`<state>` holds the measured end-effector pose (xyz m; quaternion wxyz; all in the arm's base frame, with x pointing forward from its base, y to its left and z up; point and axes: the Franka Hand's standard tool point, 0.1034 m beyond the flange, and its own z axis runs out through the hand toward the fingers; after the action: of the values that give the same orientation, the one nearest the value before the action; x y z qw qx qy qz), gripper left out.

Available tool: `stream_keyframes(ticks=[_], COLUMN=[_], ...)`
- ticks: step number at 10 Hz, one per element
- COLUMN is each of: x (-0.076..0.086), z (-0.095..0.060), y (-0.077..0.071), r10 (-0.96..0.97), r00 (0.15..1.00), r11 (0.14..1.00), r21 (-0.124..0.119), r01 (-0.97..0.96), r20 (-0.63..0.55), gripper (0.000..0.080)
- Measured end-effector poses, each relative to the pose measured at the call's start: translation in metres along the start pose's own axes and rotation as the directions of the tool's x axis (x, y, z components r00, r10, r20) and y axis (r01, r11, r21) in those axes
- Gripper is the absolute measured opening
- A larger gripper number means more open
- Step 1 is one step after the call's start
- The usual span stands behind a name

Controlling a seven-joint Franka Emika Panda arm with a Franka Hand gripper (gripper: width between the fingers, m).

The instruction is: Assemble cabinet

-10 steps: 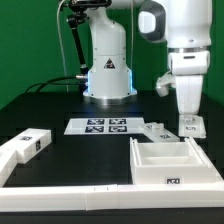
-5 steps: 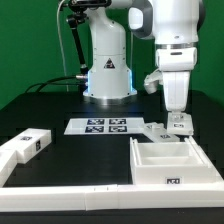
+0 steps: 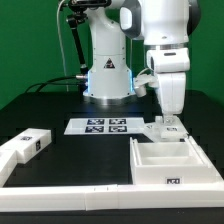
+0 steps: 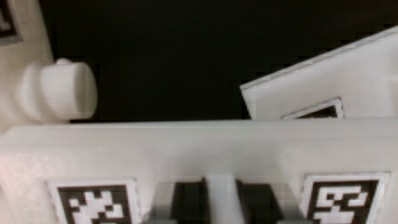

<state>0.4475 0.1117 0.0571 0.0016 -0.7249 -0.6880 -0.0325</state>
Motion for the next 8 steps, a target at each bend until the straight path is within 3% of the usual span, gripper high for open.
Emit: stream_keyframes(ticks=[3,5,8], x=[0.0003,0.0021,0.0025], z=[0.0009,-0.0014,-0.0004], y=[-0.0011,0.0071,0.0082], r10=[0.005,0.014,0.021], r00=[1.0,1.0,1.0], r11=[1.0,1.0,1.0], r21=[0.003,-0.005,0.004], r01=[-0.005,-0.014,-0.021], r20=[0.0,-0.002,0.002], gripper=[0.007,0.007,0.007])
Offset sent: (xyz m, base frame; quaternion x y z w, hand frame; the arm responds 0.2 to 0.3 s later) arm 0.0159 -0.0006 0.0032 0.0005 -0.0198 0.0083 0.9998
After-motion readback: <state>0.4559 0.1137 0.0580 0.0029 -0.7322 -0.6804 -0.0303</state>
